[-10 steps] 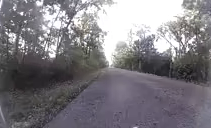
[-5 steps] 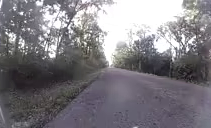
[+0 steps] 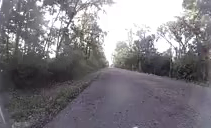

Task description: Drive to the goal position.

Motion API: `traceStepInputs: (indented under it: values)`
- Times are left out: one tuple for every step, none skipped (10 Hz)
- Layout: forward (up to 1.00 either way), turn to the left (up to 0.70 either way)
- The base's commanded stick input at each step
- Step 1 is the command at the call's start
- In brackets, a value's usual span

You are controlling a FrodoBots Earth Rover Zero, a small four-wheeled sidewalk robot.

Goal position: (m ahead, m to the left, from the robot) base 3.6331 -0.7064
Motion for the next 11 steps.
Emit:
traceStepInputs:
  values:
    - [0.05, 0.0]
    - [0.05, 0.0]
    - [0.05, 0.0]
    - [0.05, 0.0]
    - [0.05, 0.0]
    - [0.05, 0.0]
    - [0.05, 0.0]
    - [0.05, 0.0]
    - [0.05, 0.0]
    - [0.05, 0.0]
    - [0.05, 0.0]
